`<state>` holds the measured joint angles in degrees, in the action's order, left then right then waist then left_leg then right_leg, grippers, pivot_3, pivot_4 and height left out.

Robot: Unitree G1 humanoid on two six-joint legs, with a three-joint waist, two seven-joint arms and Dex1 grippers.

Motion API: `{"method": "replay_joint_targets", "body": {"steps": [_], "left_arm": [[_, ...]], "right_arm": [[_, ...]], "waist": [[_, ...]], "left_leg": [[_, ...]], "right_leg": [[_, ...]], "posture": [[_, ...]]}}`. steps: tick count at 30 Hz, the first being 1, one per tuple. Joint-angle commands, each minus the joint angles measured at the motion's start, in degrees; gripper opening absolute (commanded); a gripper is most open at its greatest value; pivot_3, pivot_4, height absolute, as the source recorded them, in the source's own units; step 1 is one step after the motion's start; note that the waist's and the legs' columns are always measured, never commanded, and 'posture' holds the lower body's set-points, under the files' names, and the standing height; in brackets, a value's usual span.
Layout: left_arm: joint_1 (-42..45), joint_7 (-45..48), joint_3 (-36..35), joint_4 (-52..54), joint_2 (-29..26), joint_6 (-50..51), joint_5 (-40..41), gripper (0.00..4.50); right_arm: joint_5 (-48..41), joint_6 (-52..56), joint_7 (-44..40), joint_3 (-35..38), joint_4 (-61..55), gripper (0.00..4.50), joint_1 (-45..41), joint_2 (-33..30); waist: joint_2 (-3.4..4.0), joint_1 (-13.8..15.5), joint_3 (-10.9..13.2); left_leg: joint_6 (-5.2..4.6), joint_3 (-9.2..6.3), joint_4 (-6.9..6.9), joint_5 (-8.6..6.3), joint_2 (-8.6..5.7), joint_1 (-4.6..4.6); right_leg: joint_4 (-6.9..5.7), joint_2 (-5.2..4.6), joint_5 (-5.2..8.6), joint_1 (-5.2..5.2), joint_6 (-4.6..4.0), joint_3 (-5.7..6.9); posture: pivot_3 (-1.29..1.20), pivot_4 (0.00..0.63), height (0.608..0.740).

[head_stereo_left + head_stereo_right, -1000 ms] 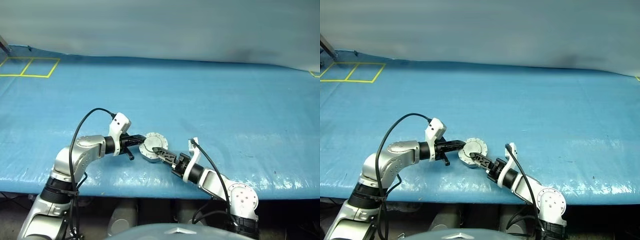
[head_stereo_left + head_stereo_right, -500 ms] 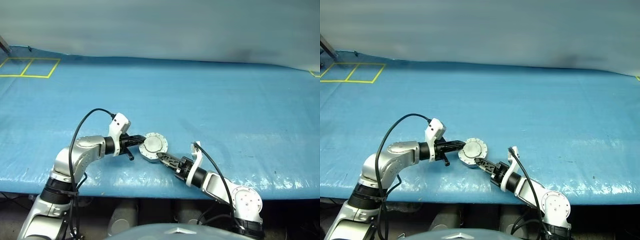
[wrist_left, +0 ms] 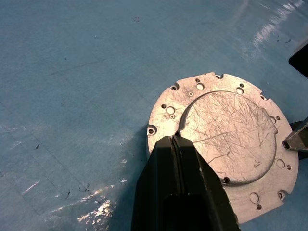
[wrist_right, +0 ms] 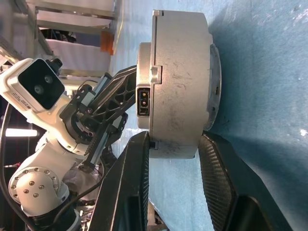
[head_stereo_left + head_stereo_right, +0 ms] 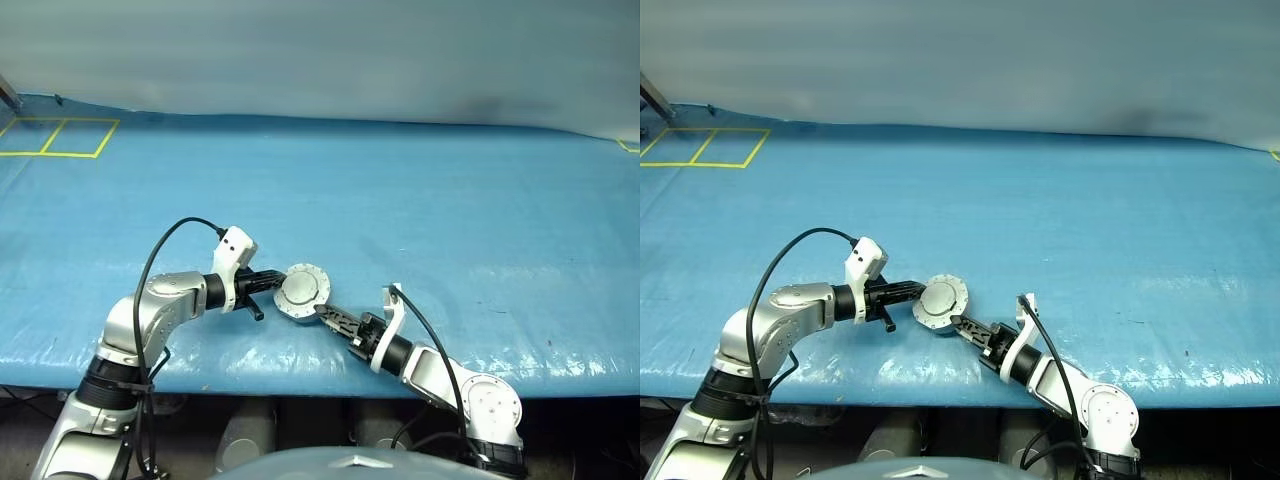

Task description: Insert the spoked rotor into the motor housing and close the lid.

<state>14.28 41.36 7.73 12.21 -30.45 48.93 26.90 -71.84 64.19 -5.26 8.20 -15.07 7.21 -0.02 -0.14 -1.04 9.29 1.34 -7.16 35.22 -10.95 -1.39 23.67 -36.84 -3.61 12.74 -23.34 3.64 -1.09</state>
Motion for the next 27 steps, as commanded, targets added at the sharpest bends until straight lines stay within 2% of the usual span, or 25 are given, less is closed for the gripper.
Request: {"method": "replay_joint_targets", "body": {"steps": [1, 9, 17, 19, 21, 23, 27], "left_arm": [[-1.0, 1.0, 2.8, -0.4, 0.6, 0.9, -0.3, 0.00], [-1.0, 1.2, 2.7, -0.4, 0.7, 1.2, -0.5, 0.00], [-1.0, 1.3, 2.6, -0.4, 0.7, 1.2, -0.6, 0.00], [-1.1, 1.4, 2.7, -0.4, 0.8, 1.2, -0.6, 0.00], [-1.1, 1.4, 2.8, -0.4, 0.8, 1.2, -0.6, 0.00], [-1.2, 1.4, 2.8, -0.4, 0.8, 1.2, -0.6, 0.00], [-1.3, 1.5, 2.8, -0.4, 0.9, 1.3, -0.8, 0.00]], "right_arm": [[1.4, -3.6, -0.6, -1.1, -1.8, 1.16, -0.4, 1.1], [1.4, -6.3, 0.5, -1.2, -1.0, 3.77, -0.2, 1.9], [-0.7, -7.0, 0.1, -1.2, -0.9, 3.77, 0.1, 2.0], [-1.0, -7.0, 0.3, -1.1, -0.8, 3.39, 0.2, 1.9], [-1.4, -6.8, 0.5, -1.1, -0.9, 2.84, 0.3, 1.7], [-1.3, -6.5, 0.3, -1.4, -1.2, 2.11, 0.4, 1.1], [-1.1, -6.6, 0.5, -1.4, -0.9, 1.16, 0.1, -0.4]], "waist": [[0.00, -0.1, 0.0], [0.01, -0.1, 0.0], [0.01, -0.1, 0.0], [0.01, -0.1, 0.0], [0.01, -0.1, 0.0], [0.02, -0.2, 0.0], [0.02, -0.1, 0.0]], "left_leg": [[0.00, 0.00, 0.00, 0.00, 0.00, 0.00], [-0.01, 0.00, -0.05, 0.00, -0.01, 0.06], [-0.01, 0.00, -0.04, 0.00, -0.01, 0.05], [-0.01, 0.00, -0.04, 0.00, -0.01, 0.06], [-0.01, 0.00, -0.04, 0.00, -0.01, 0.08], [-0.01, 0.01, -0.04, 0.00, -0.01, 0.10], [-0.01, 0.02, -0.03, 0.00, -0.02, 0.08]], "right_leg": [[0.00, 0.00, 0.00, -0.01, 0.00, 0.00], [0.04, -0.02, 0.00, -0.06, 0.00, 0.00], [0.03, -0.02, 0.00, -0.06, 0.00, 0.00], [0.04, -0.02, 0.00, -0.06, 0.00, 0.00], [0.04, -0.02, 0.00, -0.06, 0.00, -0.01], [0.04, -0.02, 0.00, -0.06, 0.00, -0.01], [0.03, -0.02, 0.00, -0.06, 0.00, -0.02]], "posture": [[0.00, 0.150, 0.740], [0.00, 0.150, 0.740], [0.00, 0.150, 0.740], [0.00, 0.150, 0.740], [0.00, 0.150, 0.740], [0.00, 0.150, 0.740], [0.00, 0.150, 0.740]]}}
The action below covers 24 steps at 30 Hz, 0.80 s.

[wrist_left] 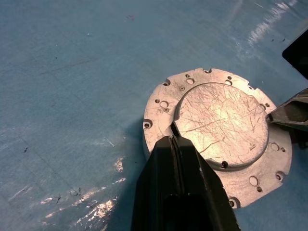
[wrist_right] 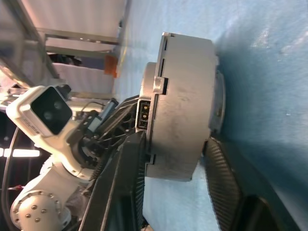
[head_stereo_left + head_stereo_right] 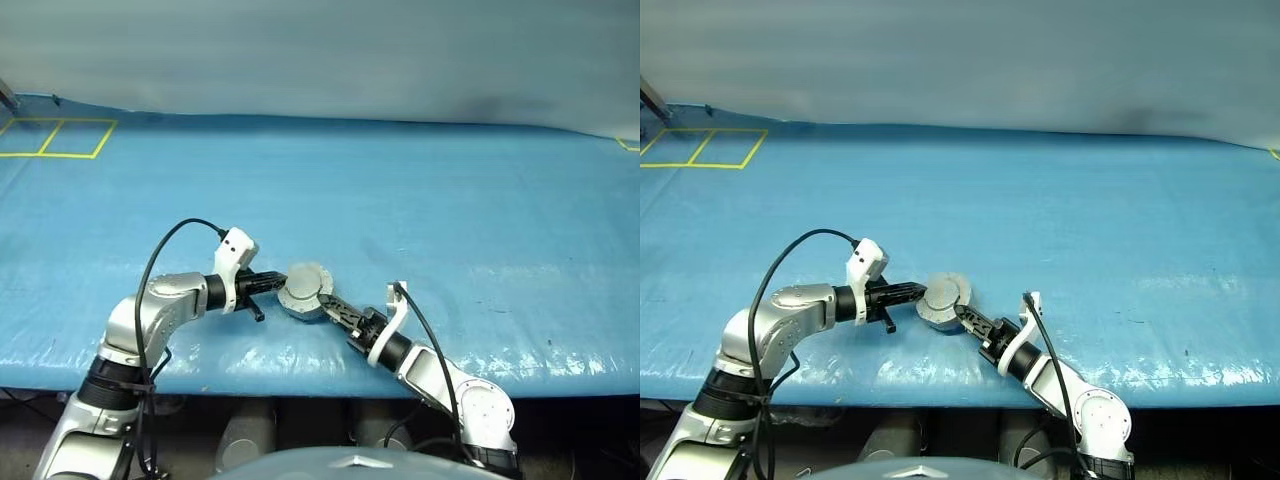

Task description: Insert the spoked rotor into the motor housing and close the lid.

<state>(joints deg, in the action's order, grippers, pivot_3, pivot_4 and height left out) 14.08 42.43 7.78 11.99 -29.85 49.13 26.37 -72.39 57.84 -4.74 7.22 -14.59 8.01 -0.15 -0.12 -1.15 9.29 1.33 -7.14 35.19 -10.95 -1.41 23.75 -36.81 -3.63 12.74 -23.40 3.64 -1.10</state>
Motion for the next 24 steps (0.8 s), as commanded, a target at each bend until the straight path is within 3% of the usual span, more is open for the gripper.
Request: {"method": "replay_joint_targets", "body": {"steps": [1, 12, 24], "left_arm": [[-1.1, 0.5, 2.8, -0.1, 0.3, 1.1, -0.3, 0.00], [-1.2, 0.3, 1.1, 0.7, 0.6, 0.9, 0.1, 0.00], [-4.8, -7.3, -12.8, 10.3, 7.0, 3.1, 9.5, 0.00]], "right_arm": [[-0.6, -0.3, -0.1, -0.4, -1.2, 1.16, -0.7, -0.5], [-0.2, -0.8, -0.2, -2.0, -0.9, 1.16, -0.3, 0.2], [-2.5, -2.4, -0.8, -1.6, 0.2, 1.16, 1.9, 3.1]], "waist": [[0.01, 0.0, 0.0], [0.01, 0.0, 0.0], [0.01, -0.9, 0.0]], "left_leg": [[0.00, 0.01, 0.00, 0.00, 0.00, -0.03], [0.00, 0.00, 0.00, 0.00, 0.01, -0.04], [0.00, 0.01, -0.04, 0.00, 0.05, 0.12]], "right_leg": [[0.00, 0.00, 0.00, 0.00, 0.00, -0.01], [-0.01, 0.00, 0.00, 0.00, 0.00, 0.00], [-0.03, 0.03, 0.00, -0.15, 0.00, -0.01]], "posture": [[0.00, 0.150, 0.740], [0.00, 0.150, 0.740], [0.00, 0.150, 0.740]]}}
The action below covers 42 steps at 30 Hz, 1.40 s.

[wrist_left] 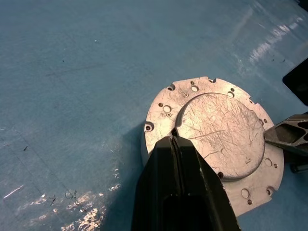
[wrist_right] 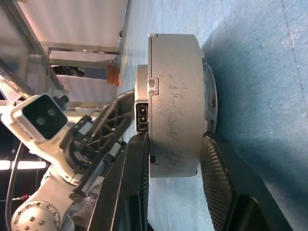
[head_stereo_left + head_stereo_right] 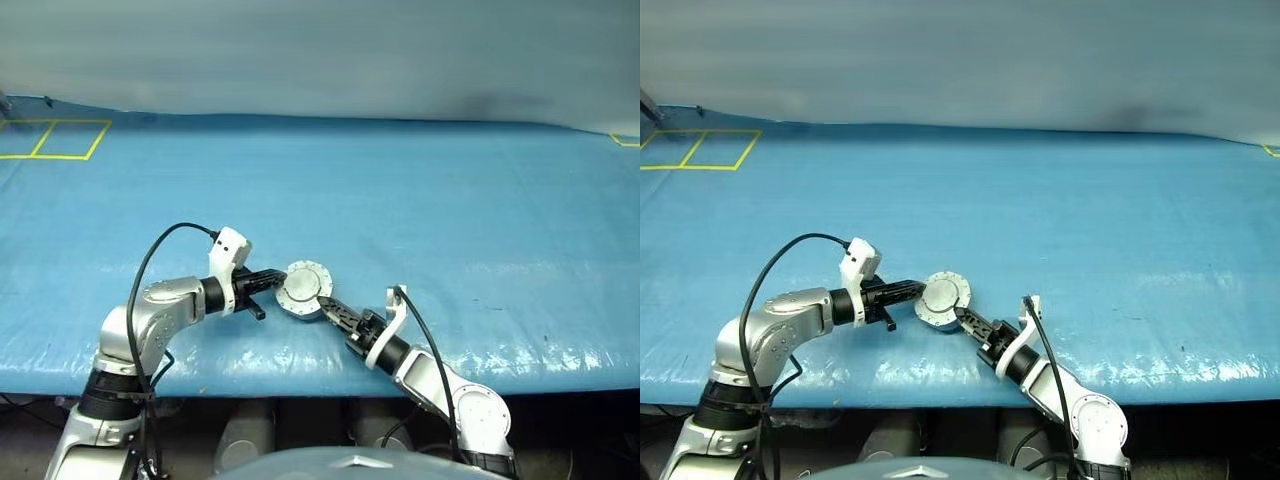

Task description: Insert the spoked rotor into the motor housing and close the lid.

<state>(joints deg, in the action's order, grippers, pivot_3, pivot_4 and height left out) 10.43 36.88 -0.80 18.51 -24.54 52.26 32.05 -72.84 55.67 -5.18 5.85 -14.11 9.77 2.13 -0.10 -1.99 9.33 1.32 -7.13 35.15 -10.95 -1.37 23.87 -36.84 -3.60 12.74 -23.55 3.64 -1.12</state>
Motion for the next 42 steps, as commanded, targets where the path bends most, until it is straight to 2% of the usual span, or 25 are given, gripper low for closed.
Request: {"method": "replay_joint_targets", "body": {"steps": [1, 7, 12, 15, 26, 27, 34, 42], "left_arm": [[-2.1, -3.0, -6.4, 4.5, 3.2, 0.1, 5.8, 0.00], [-8.2, -13.4, -18.5, 7.1, 15.7, 1.0, 22.4, 0.00], [-13.1, -20.5, -21.1, 8.0, 22.6, -0.6, 32.0, 0.00], [-15.4, -23.2, -20.8, 7.9, 25.1, -1.7, 35.9, 0.58], [-17.6, -27.3, -19.1, 3.9, 29.5, -8.2, 44.8, 4.29], [-17.6, -27.4, -18.7, 3.6, 29.5, -8.5, 45.1, 4.47], [-18.7, -27.1, -15.1, 2.5, 30.0, -10.2, 47.4, 4.47], [-18.8, -27.3, -12.7, 0.1, 29.6, -9.8, 53.3, 4.47]], "right_arm": [[-2.8, -0.4, -0.4, 0.1, -0.2, 1.16, 0.1, 1.0], [-7.7, -0.8, 0.5, 1.9, -0.1, 1.16, -1.3, 1.2], [-11.0, -1.3, 1.7, 2.6, -0.2, 1.16, -3.3, 1.4], [-12.2, -1.7, 2.4, 2.5, -0.2, 1.16, -5.0, 1.4], [-11.3, -6.1, 4.3, 2.9, 1.2, 1.16, -13.9, 1.4], [-10.9, -6.6, 4.7, 3.0, 1.5, 1.16, -14.7, 1.4], [-8.9, -10.4, 6.9, 3.4, 2.9, 1.16, -19.5, 2.5], [-8.0, -11.6, 8.4, 1.8, 1.1, 1.16, -20.3, 3.9]], "waist": [[0.01, -0.1, 0.0], [-0.05, 0.0, 0.0], [-0.14, 0.2, 0.1], [-0.18, 0.2, 0.1], [-0.20, 0.3, 0.1], [-0.20, 0.3, 0.1], [-0.19, 0.2, 0.1], [-0.18, 0.1, 0.2]], "left_leg": [[0.00, 0.00, -0.01, 0.00, 0.01, 0.00], [0.00, 0.00, 0.02, 0.00, 0.00, 0.03], [-0.01, 0.00, 0.09, 0.00, -0.02, 0.06], [-0.01, 0.00, 0.10, -0.01, -0.02, 0.06], [-0.01, 0.02, 0.10, 0.00, -0.02, 0.10], [-0.01, 0.02, 0.11, 0.00, -0.02, 0.10], [-0.02, 0.04, 0.10, -0.01, -0.03, 0.11], [-0.03, 0.04, 0.11, -0.01, -0.02, 0.11]], "right_leg": [[0.00, 0.00, 0.00, 0.00, 0.00, 0.00], [0.02, -0.01, 0.00, 0.00, -0.01, 0.01], [0.01, -0.03, 0.00, 0.02, 0.00, 0.01], [0.01, -0.02, 0.00, 0.01, 0.00, 0.01], [0.03, 0.01, 0.00, -0.01, -0.02, 0.01], [0.03, 0.01, 0.00, 0.00, -0.02, 0.01], [0.04, 0.01, -0.01, -0.01, -0.03, 0.00], [0.03, 0.02, -0.01, -0.01, -0.03, 0.00]], "posture": [[0.00, 0.150, 0.740], [0.00, 0.150, 0.740], [0.00, 0.150, 0.740], [0.00, 0.150, 0.740], [0.00, 0.150, 0.740], [0.00, 0.150, 0.740], [0.00, 0.150, 0.740], [0.00, 0.150, 0.740]]}}
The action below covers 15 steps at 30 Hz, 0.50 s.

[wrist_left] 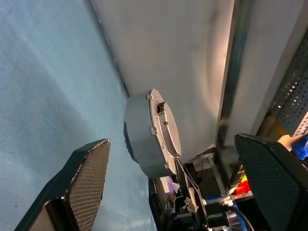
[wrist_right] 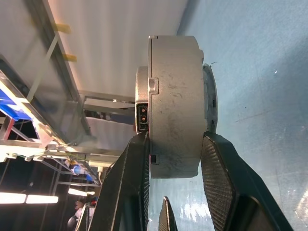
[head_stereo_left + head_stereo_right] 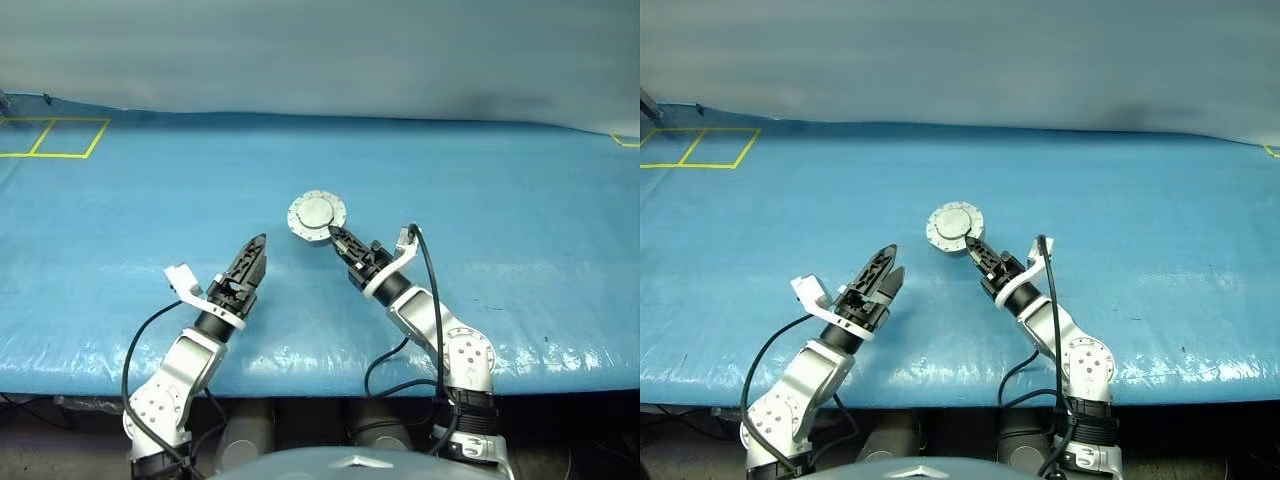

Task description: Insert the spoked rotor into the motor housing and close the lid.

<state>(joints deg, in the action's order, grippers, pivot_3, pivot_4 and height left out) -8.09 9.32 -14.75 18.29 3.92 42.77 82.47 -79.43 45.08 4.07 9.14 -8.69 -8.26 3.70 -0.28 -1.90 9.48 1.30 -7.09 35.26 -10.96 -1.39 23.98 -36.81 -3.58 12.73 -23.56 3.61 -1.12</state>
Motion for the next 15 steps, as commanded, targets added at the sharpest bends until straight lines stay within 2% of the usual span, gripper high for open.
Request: {"method": "replay_joint_targets", "body": {"steps": [1, 15], "left_arm": [[-0.2, 0.3, 1.4, 0.0, 1.1, -0.4, 3.4, 4.47], [1.7, 5.6, 2.9, -7.1, 0.0, -1.4, 2.4, 4.47]], "right_arm": [[-1.6, -1.0, -0.8, -1.8, -4.6, 1.16, -2.2, 2.5], [-6.2, 1.6, 1.7, -8.7, -10.9, 1.16, 1.4, 2.9]], "waist": [[0.00, -0.1, 0.0], [0.01, -0.2, 0.0]], "left_leg": [[0.00, 0.00, 0.00, 0.00, 0.00, 0.00], [0.00, -0.01, -0.01, 0.00, 0.01, 0.00]], "right_leg": [[0.00, 0.00, 0.00, 0.00, 0.00, 0.00], [0.00, 0.01, 0.01, -0.01, -0.01, 0.00]], "posture": [[0.00, 0.150, 0.740], [0.00, 0.150, 0.740]]}}
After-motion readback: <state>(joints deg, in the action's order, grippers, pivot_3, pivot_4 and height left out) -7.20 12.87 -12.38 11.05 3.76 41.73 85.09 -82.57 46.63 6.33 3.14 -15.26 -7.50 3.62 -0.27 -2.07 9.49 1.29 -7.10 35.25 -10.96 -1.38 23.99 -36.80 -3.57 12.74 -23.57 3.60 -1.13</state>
